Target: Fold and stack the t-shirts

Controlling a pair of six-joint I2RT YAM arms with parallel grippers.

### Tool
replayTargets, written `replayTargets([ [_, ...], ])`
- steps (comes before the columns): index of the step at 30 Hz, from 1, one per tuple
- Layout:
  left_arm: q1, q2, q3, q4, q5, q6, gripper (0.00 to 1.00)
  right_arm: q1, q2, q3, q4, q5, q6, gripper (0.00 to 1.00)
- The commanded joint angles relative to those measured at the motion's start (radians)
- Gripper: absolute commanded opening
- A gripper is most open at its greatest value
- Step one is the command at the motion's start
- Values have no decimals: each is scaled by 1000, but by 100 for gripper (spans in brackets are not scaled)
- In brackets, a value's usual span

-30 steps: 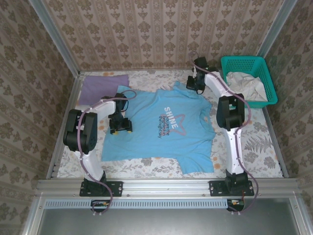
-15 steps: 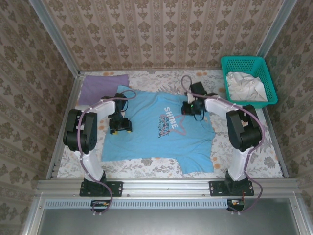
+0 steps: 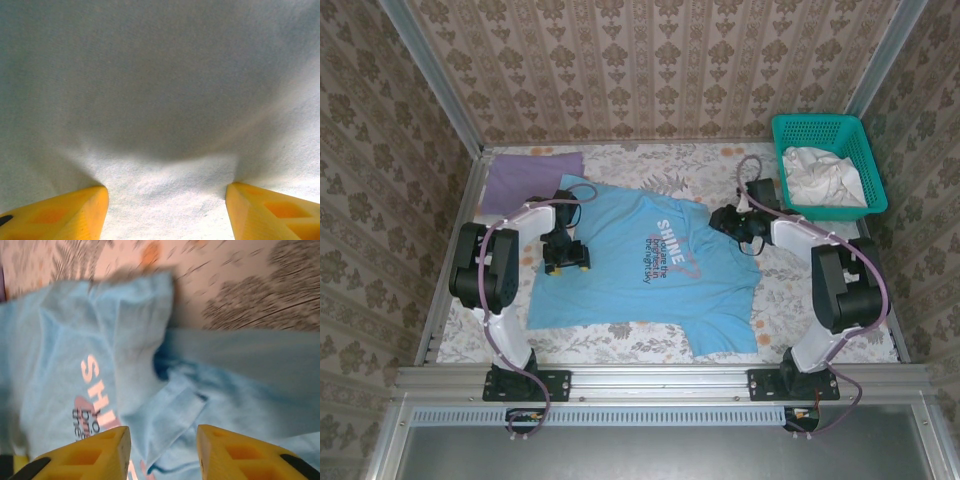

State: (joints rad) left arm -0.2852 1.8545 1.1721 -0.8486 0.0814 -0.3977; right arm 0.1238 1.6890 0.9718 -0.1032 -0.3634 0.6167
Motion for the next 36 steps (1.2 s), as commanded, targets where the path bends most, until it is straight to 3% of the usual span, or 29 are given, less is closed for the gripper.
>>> replayTargets([
  [1,9,58,-31,48,21,-14,65,2,47,-10,36,-53,101,37],
  [6,11,57,-30,48,22,-12,65,3,95,25,-22,-47,89,31],
  [36,14,66,-26,46,35,-4,66,27,255,195,-172,53,44,27],
])
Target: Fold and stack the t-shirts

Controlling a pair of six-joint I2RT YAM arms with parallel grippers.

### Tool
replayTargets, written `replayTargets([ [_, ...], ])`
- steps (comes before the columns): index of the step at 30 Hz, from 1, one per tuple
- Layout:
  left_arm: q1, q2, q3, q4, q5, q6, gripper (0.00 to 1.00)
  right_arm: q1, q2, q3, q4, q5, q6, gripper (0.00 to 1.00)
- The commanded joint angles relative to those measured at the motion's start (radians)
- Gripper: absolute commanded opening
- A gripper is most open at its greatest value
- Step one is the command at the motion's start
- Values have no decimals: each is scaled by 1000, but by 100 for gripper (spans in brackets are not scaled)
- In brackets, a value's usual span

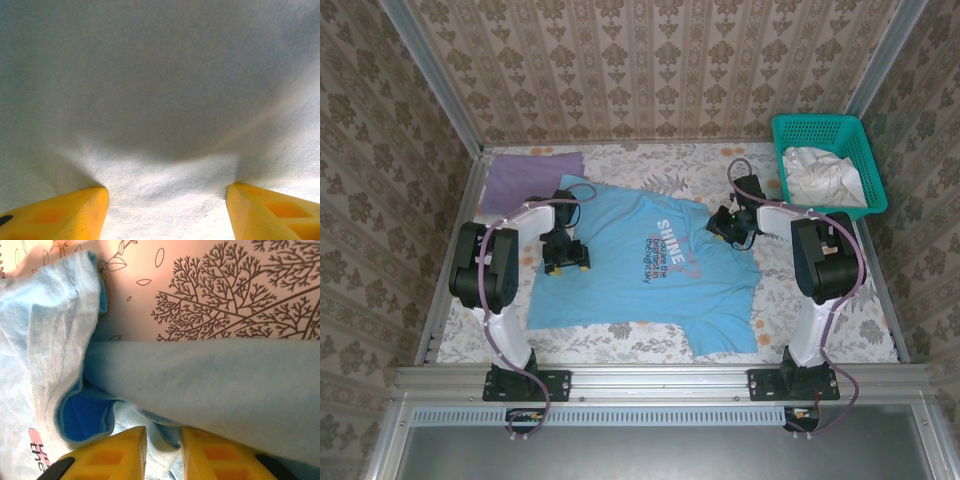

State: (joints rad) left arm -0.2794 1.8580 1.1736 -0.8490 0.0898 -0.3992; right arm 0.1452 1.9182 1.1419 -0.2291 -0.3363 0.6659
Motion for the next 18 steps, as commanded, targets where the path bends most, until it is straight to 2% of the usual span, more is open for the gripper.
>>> replayTargets([
  [1,8,62,-28,47,27,-3,66,5,29,28,-49,27,-3,27],
  [6,8,63,-27,47,29,-2,66,8,50,47,-64,33,-3,25],
  [11,8,67,-26,47,30,0,66,13,53,56,-60,29,-5,11],
  [18,8,67,-29,48,27,-1,66,11,22,61,-75,26,-17,0],
])
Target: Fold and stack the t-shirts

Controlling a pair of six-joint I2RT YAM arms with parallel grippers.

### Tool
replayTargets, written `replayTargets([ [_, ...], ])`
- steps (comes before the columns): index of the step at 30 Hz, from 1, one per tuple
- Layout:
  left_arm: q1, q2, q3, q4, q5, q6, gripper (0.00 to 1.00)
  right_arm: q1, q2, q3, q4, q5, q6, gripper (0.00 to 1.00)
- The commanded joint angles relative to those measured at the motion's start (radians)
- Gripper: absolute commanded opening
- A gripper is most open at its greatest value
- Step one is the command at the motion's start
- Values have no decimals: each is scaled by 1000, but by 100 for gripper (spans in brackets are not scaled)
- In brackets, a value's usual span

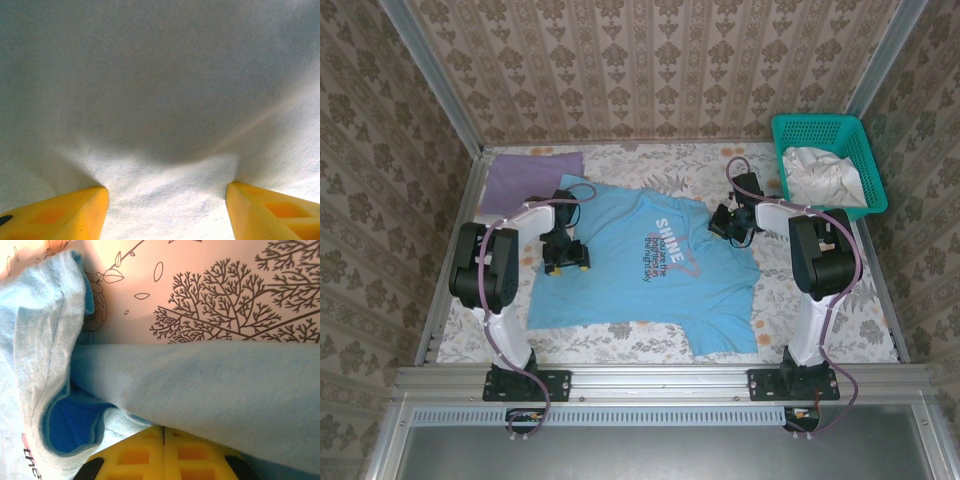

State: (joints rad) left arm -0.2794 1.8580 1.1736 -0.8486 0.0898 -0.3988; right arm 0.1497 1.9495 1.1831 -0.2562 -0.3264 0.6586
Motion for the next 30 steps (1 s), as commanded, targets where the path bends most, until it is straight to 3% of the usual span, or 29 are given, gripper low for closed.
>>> replayTargets([
  [1,8,67,-31,48,25,-1,65,7,-18,19,-52,14,-10,0],
  [8,8,71,-34,54,22,0,66,-7,-103,45,-67,-13,-31,0],
  [16,8,82,-34,62,22,2,65,-37,-127,187,-102,-7,-82,0],
  [23,6,83,-39,68,26,-1,65,-76,-3,452,-180,49,-178,0],
  [30,-15,96,-35,66,21,-1,65,-120,219,743,-276,60,-214,0],
])
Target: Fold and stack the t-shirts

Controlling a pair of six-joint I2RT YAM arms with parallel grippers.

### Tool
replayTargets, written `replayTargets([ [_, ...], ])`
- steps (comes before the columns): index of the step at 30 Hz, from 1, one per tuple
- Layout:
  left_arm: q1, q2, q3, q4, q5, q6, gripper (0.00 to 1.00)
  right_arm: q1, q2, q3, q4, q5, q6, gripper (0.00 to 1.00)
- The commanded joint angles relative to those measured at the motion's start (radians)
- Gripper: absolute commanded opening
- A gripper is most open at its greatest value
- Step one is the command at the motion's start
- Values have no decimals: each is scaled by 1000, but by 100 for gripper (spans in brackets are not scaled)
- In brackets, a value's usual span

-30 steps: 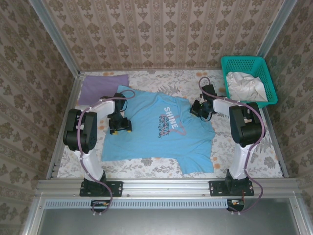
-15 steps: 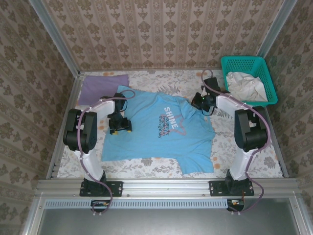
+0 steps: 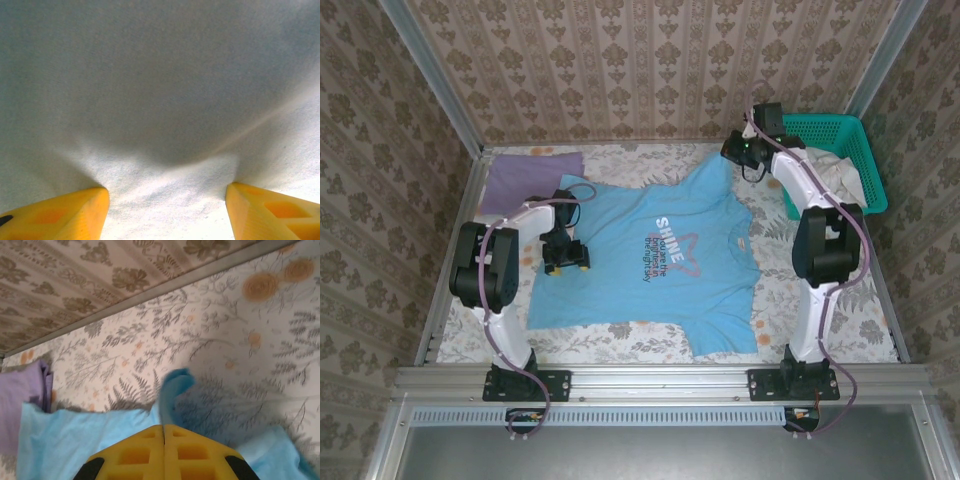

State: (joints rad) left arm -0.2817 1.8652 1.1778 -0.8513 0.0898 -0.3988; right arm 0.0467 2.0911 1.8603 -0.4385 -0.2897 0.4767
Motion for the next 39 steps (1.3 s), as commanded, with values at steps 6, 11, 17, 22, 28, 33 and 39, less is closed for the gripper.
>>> replayTargets([
  [6,-29,79,-43,57,4,0,65,-56,212,207,-119,0,4,0],
  [11,-30,80,-36,42,-5,2,65,-76,352,378,-138,-57,17,1],
  [17,-43,62,-42,23,-27,-4,66,-67,542,667,-154,-142,75,2],
  [22,-49,44,-60,14,-48,-16,66,-52,726,980,-212,-155,122,8],
  [28,-48,-1,-40,-18,-58,-19,69,-84,834,1250,-375,-83,255,45],
  [33,-43,-79,41,-54,-48,-23,73,-88,724,1324,-509,-77,170,54],
  [39,-4,-107,129,-57,-8,-31,73,-62,597,1324,-970,-19,-100,45],
])
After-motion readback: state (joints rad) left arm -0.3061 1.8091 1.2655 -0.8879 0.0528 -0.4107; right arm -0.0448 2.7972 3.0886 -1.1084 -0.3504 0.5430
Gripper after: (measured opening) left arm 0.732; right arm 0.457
